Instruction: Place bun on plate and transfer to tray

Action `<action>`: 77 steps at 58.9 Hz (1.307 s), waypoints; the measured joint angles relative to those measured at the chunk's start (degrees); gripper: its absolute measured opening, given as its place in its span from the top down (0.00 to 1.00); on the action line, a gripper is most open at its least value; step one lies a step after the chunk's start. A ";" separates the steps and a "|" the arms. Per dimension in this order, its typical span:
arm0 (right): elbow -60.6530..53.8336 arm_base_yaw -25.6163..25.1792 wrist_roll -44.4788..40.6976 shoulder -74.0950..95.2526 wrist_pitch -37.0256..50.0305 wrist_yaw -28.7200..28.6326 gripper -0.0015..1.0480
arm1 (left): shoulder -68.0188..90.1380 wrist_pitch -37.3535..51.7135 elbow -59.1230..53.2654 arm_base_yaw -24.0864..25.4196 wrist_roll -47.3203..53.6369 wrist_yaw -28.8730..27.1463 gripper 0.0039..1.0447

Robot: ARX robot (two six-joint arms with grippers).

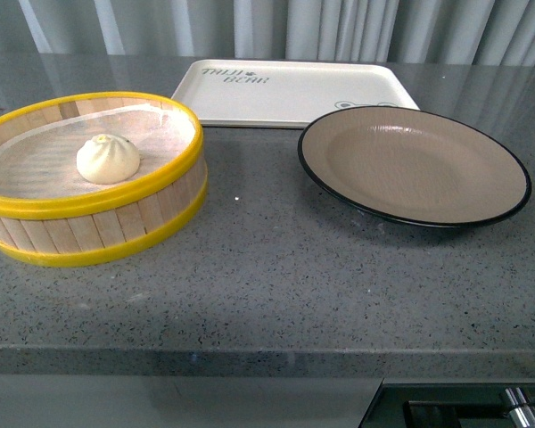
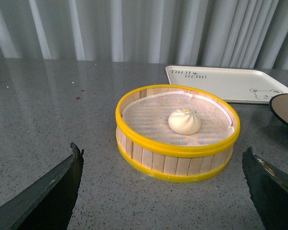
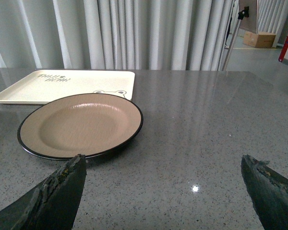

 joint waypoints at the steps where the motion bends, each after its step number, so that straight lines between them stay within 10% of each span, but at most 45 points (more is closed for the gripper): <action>1: 0.00 0.00 0.00 0.00 0.00 0.00 0.08 | 0.00 0.00 0.00 0.00 0.00 0.00 0.06; 46: 0.00 0.00 0.00 0.00 0.00 0.00 0.08 | 0.94 -1.36 0.33 -0.81 -1.84 -2.36 0.06; 51: 0.00 0.00 0.00 0.00 0.00 0.04 0.08 | 13.14 -1.57 3.63 -5.49 -13.16 -13.42 0.06; 64: 0.00 0.00 0.00 0.00 0.00 0.02 0.08 | 62.93 40.28 25.33 -8.68 -13.66 0.17 0.06; 77: 0.00 0.00 0.00 0.00 0.00 0.00 0.08 | 85.48 33.83 44.81 -6.78 -0.55 3.34 0.06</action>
